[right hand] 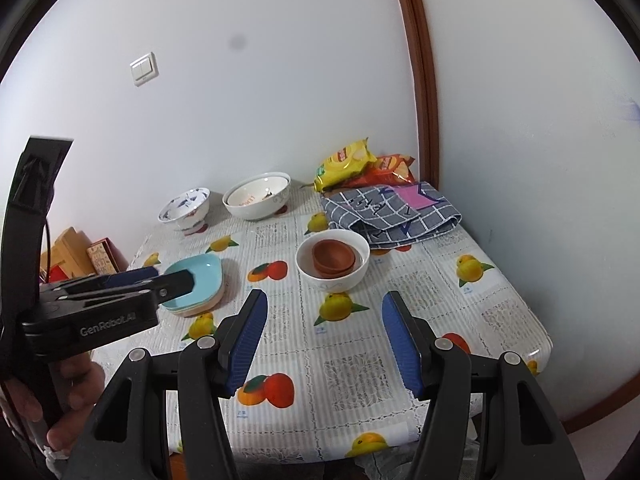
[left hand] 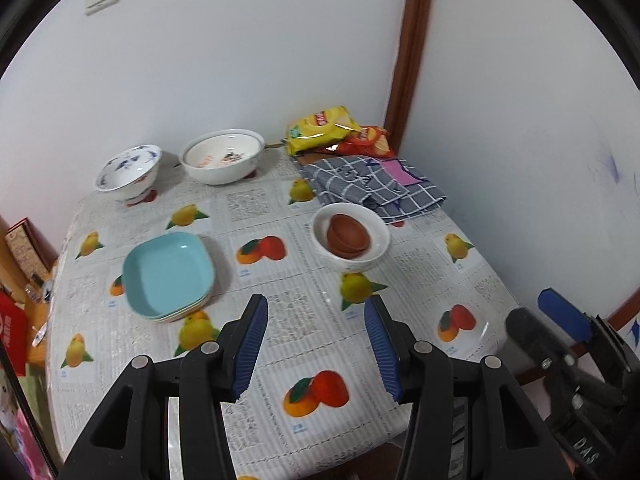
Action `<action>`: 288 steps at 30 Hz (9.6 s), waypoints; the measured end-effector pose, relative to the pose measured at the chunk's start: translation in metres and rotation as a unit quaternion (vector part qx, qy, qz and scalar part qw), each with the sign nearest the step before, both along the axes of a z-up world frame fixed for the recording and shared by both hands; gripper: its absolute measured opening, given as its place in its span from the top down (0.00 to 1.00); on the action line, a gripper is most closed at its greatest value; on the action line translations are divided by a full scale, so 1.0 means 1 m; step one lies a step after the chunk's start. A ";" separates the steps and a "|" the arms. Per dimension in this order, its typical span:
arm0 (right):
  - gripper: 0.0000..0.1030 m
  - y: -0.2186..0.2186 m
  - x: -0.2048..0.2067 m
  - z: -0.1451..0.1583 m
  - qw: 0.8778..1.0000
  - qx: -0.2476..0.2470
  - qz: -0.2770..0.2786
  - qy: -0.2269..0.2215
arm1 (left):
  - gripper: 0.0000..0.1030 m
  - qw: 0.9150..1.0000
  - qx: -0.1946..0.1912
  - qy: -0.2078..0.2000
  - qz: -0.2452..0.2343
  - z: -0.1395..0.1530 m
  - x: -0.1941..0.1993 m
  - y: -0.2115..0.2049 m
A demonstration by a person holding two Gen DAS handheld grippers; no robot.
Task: Organize plates and bowls
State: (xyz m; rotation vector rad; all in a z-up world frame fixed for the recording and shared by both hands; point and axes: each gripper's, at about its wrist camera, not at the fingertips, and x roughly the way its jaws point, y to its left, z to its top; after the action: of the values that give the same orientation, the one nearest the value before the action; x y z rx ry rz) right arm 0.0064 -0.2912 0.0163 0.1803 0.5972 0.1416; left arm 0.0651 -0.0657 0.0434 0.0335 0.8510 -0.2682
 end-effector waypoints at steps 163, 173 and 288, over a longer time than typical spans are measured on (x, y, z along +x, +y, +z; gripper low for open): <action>0.73 -0.009 0.263 -0.161 0.980 0.033 -0.087 0.177 | 0.77 0.988 0.033 0.145 -0.039 -0.182 0.227 -0.060; 0.88 -0.005 0.266 -0.160 0.978 0.041 -0.085 0.187 | 0.85 0.986 0.008 0.159 -0.041 -0.184 0.227 -0.057; 0.92 0.134 0.235 -0.096 0.988 0.076 0.038 0.129 | 0.87 0.991 -0.008 0.114 0.075 -0.123 0.178 0.112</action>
State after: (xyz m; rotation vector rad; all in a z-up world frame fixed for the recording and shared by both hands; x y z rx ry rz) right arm 0.2417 -0.1572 -0.0793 0.3271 0.8521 0.2399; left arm 0.2427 0.0465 -0.0799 -0.0776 1.0738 -0.1398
